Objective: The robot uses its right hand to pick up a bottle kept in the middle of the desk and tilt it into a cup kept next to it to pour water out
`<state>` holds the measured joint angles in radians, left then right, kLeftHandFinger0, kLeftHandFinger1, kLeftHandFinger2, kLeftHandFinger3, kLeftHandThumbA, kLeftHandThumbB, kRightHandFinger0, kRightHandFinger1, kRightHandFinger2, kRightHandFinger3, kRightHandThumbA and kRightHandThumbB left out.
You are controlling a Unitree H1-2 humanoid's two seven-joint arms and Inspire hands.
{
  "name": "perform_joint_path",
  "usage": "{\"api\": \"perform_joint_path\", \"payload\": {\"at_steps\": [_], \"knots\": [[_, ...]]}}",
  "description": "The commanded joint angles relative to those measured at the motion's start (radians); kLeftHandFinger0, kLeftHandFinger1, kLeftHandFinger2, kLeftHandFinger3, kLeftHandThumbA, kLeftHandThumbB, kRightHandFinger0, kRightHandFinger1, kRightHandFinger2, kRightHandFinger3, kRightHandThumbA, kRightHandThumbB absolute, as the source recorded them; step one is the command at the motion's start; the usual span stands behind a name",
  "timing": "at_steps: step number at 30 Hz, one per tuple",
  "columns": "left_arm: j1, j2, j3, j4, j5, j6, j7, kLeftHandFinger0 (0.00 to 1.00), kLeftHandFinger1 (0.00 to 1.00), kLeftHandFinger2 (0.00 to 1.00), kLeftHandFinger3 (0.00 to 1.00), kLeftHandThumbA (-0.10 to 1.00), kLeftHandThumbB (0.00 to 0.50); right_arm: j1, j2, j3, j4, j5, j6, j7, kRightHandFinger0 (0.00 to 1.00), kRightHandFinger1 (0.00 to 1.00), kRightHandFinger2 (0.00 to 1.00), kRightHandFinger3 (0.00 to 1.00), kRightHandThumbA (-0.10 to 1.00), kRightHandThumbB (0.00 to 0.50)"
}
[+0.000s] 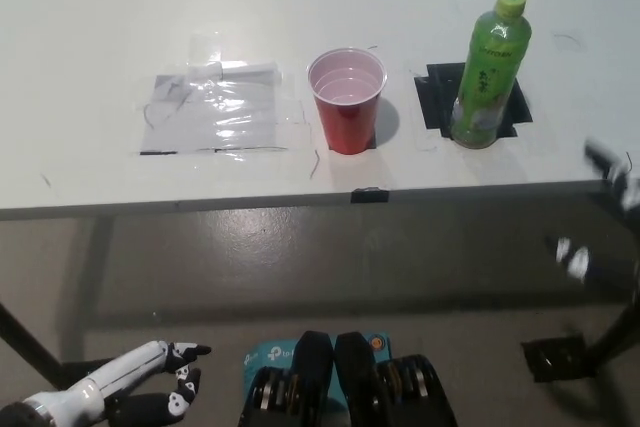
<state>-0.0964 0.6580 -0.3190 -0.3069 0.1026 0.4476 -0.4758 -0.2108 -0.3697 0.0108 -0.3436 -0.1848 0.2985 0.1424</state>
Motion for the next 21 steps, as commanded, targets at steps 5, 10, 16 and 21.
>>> {"api": "perform_joint_path", "payload": {"at_steps": [5,10,16,21], "knots": [[-0.010,0.016,0.008,-0.034,0.036,0.022,-0.040,1.00,1.00,1.00,1.00,0.49,0.405,-0.206,-0.029,-0.022,0.061,-0.116,0.047,-0.046,1.00,1.00,1.00,1.00,0.82,0.411],[-0.011,0.009,0.018,-0.032,0.039,0.022,-0.051,1.00,1.00,1.00,1.00,0.48,0.408,-0.316,-0.031,-0.001,0.158,-0.121,0.171,0.018,1.00,1.00,1.00,1.00,0.99,0.500],[-0.012,0.005,0.026,-0.033,0.028,0.022,-0.054,1.00,1.00,1.00,1.00,0.45,0.390,-0.438,0.016,0.014,0.377,-0.124,0.172,0.006,1.00,1.00,1.00,1.00,1.00,0.500],[-0.009,-0.008,0.030,-0.024,0.026,0.022,-0.059,1.00,1.00,1.00,1.00,0.46,0.406,-0.519,0.065,0.022,0.563,-0.158,0.172,-0.038,1.00,1.00,1.00,1.00,1.00,0.500]]}}
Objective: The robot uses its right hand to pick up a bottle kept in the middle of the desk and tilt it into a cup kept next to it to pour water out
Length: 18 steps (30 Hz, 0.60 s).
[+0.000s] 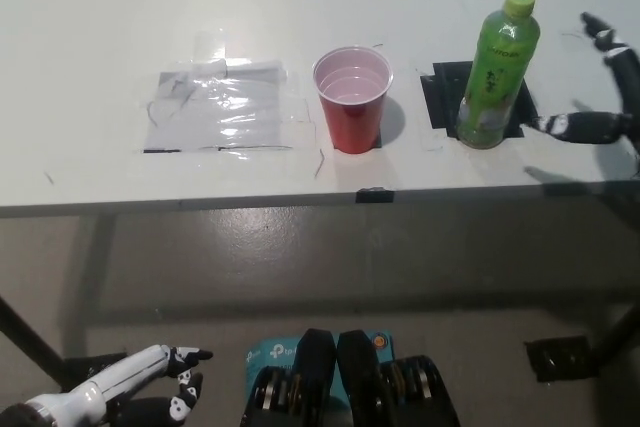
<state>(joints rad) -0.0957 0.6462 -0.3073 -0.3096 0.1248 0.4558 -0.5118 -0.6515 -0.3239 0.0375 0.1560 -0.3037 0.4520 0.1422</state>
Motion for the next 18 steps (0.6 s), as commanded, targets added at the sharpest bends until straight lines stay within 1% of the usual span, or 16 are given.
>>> {"api": "perform_joint_path", "payload": {"at_steps": [1,2,5,6,8,9,10,11,12,14,15,16,18], "knots": [[-0.011,0.003,0.013,-0.020,0.007,0.014,-0.026,1.00,1.00,1.00,1.00,0.48,0.410,-0.083,0.024,-0.009,0.078,-0.039,0.018,-0.038,1.00,1.00,1.00,1.00,1.00,0.500],[-0.013,0.007,0.005,-0.022,0.018,0.014,-0.021,1.00,1.00,1.00,1.00,0.51,0.419,-0.102,0.041,-0.019,0.117,-0.031,0.018,-0.044,1.00,1.00,1.00,1.00,0.98,0.500],[-0.015,0.006,0.003,-0.019,0.018,0.014,-0.021,1.00,1.00,1.00,1.00,0.52,0.421,-0.128,0.050,-0.020,0.160,-0.038,0.018,-0.051,1.00,1.00,1.00,1.00,1.00,0.500],[-0.014,0.004,0.009,-0.021,0.013,0.014,-0.029,1.00,1.00,1.00,1.00,0.53,0.430,-0.141,0.055,-0.022,0.178,-0.043,0.018,-0.057,1.00,1.00,1.00,1.00,1.00,0.500],[-0.016,0.006,0.007,-0.020,0.013,0.014,-0.035,1.00,1.00,1.00,1.00,0.54,0.427,-0.152,0.057,-0.020,0.193,-0.055,0.018,-0.055,1.00,1.00,1.00,1.00,1.00,0.500],[-0.015,0.004,0.010,-0.019,0.010,0.014,-0.032,1.00,1.00,1.00,1.00,0.56,0.454,-0.169,0.064,-0.027,0.213,-0.052,0.018,-0.056,1.00,1.00,1.00,1.00,1.00,0.500],[-0.004,0.003,0.003,-0.022,0.014,0.013,-0.026,1.00,1.00,1.00,1.00,0.58,0.462,-0.174,0.067,-0.020,0.226,-0.058,0.018,-0.060,1.00,1.00,1.00,1.00,1.00,0.500],[-0.004,0.003,0.003,-0.021,0.016,0.014,-0.027,1.00,1.00,1.00,1.00,0.59,0.440,-0.186,0.068,-0.019,0.242,-0.053,0.018,-0.065,1.00,1.00,1.00,1.00,1.00,0.500],[-0.004,0.002,0.004,-0.019,0.015,0.008,-0.026,1.00,1.00,1.00,1.00,0.59,0.438,-0.192,0.070,-0.017,0.249,-0.054,0.018,-0.065,1.00,1.00,1.00,1.00,1.00,0.500],[-0.003,-0.003,0.010,-0.020,0.005,0.014,-0.029,1.00,1.00,1.00,1.00,0.58,0.444,-0.204,0.070,-0.012,0.264,-0.058,0.018,-0.070,1.00,1.00,1.00,1.00,1.00,0.500],[-0.003,-0.001,0.009,-0.025,0.006,0.014,-0.032,1.00,1.00,1.00,1.00,0.63,0.461,-0.212,0.072,-0.011,0.274,-0.056,0.018,-0.072,1.00,1.00,1.00,1.00,1.00,0.500],[-0.001,-0.003,0.014,-0.027,0.001,0.014,-0.033,1.00,1.00,1.00,1.00,0.62,0.448,-0.219,0.073,-0.007,0.282,-0.055,0.018,-0.075,1.00,1.00,1.00,1.00,1.00,0.500],[0.002,-0.007,0.019,-0.021,-0.009,0.014,-0.035,1.00,1.00,1.00,1.00,0.67,0.453,-0.234,0.078,0.004,0.297,-0.062,0.018,-0.077,1.00,1.00,1.00,1.00,1.00,0.500]]}}
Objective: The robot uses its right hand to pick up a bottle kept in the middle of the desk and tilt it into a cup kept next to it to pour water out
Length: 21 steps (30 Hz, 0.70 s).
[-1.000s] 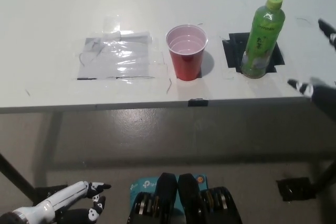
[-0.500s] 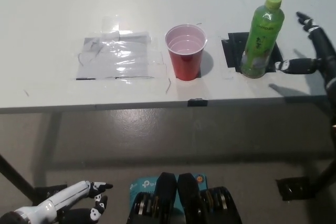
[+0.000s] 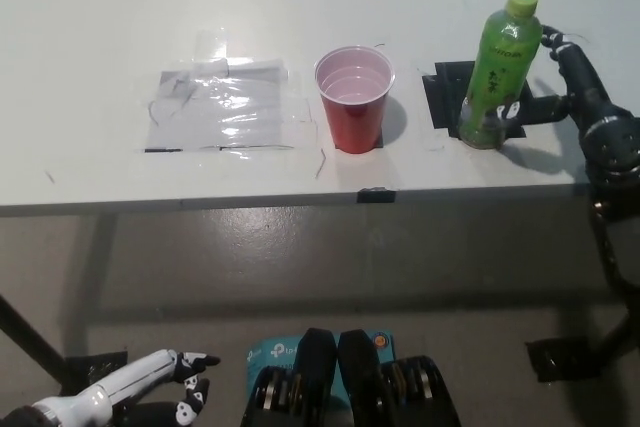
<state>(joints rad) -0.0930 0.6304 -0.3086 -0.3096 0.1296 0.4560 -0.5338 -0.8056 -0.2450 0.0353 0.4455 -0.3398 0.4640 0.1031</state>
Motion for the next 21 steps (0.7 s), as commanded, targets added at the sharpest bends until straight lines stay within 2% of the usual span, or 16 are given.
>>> {"api": "perform_joint_path", "payload": {"at_steps": [1,7,11,13,15,17,18,21], "knots": [[0.002,0.011,0.015,-0.025,-0.010,0.012,-0.015,1.00,1.00,1.00,1.00,0.70,0.452,-0.077,0.003,0.005,0.006,-0.027,0.006,-0.038,1.00,1.00,1.00,1.00,1.00,0.500],[0.009,0.001,0.018,-0.026,-0.019,0.006,-0.012,1.00,1.00,1.00,1.00,0.76,0.442,-0.093,0.040,-0.004,0.027,-0.028,0.006,-0.050,1.00,1.00,1.00,1.00,0.99,0.500],[0.012,-0.006,0.023,-0.019,-0.027,0.006,-0.009,1.00,1.00,1.00,1.00,0.79,0.458,-0.098,0.075,-0.021,0.037,-0.016,0.006,-0.060,1.00,1.00,1.00,1.00,0.95,0.500],[0.008,-0.002,0.016,-0.025,-0.020,0.010,-0.012,1.00,1.00,1.00,1.00,0.83,0.444,-0.095,0.097,-0.022,0.037,0.003,0.006,-0.071,1.00,1.00,1.00,1.00,0.90,0.500],[0.008,-0.002,0.016,-0.025,-0.019,0.011,-0.013,1.00,1.00,1.00,1.00,0.83,0.444,-0.095,0.099,-0.023,0.037,0.002,0.006,-0.072,1.00,1.00,1.00,1.00,0.90,0.500],[0.012,-0.008,0.026,-0.026,-0.034,0.008,-0.011,1.00,1.00,1.00,1.00,0.82,0.414,-0.093,0.117,-0.017,0.040,0.003,0.006,-0.077,1.00,1.00,1.00,1.00,0.91,0.500],[0.010,-0.007,0.023,-0.021,-0.031,0.004,-0.012,1.00,1.00,1.00,1.00,0.84,0.414,-0.094,0.123,-0.020,0.050,0.009,0.006,-0.087,1.00,1.00,1.00,1.00,0.91,0.500],[0.010,-0.010,0.026,-0.020,-0.036,-0.003,-0.013,1.00,1.00,1.00,1.00,0.85,0.394,-0.092,0.145,-0.059,0.070,0.047,-0.026,-0.122,1.00,1.00,1.00,1.00,0.84,0.485]]}}
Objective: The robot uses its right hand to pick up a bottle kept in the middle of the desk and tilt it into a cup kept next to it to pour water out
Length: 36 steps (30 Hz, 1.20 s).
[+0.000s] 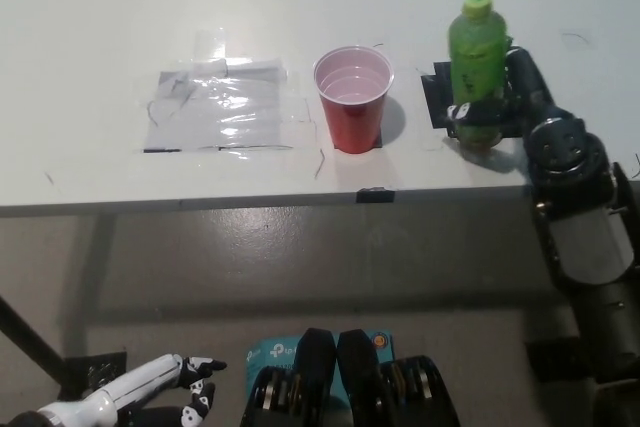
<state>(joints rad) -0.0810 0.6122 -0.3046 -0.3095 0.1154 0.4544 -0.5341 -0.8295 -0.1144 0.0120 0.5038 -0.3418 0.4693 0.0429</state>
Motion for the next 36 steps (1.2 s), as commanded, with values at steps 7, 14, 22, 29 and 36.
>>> {"api": "perform_joint_path", "payload": {"at_steps": [7,14,22,29,36], "knots": [[0.007,-0.004,0.019,-0.023,-0.023,0.013,-0.010,1.00,1.00,1.00,1.00,0.85,0.405,-0.046,0.045,-0.097,0.087,-0.001,-0.225,-0.348,0.01,0.02,0.25,1.00,0.72,0.005],[0.002,-0.002,0.012,-0.017,-0.021,0.012,-0.016,1.00,1.00,1.00,1.00,0.92,0.437,-0.042,0.033,-0.074,0.151,-0.058,-0.414,-0.547,0.00,0.05,0.29,0.13,-0.10,0.002],[0.003,0.000,0.008,-0.025,-0.019,0.015,-0.019,1.00,1.00,1.00,1.00,0.94,0.426,-0.032,0.003,-0.036,0.125,-0.064,-0.477,-0.529,0.00,0.00,0.12,0.14,-0.10,0.000],[0.003,0.006,0.005,-0.016,-0.010,0.010,-0.018,1.00,1.00,1.00,1.00,0.95,0.440,-0.039,-0.033,0.030,0.120,-0.103,-0.487,-0.500,0.00,0.00,0.00,0.10,-0.10,0.000],[0.003,0.002,0.009,-0.022,-0.011,0.016,-0.019,1.00,1.00,1.00,1.00,0.93,0.438,-0.042,-0.092,0.188,0.091,-0.187,-0.474,-0.419,0.00,0.00,0.00,0.10,-0.10,0.047]]}}
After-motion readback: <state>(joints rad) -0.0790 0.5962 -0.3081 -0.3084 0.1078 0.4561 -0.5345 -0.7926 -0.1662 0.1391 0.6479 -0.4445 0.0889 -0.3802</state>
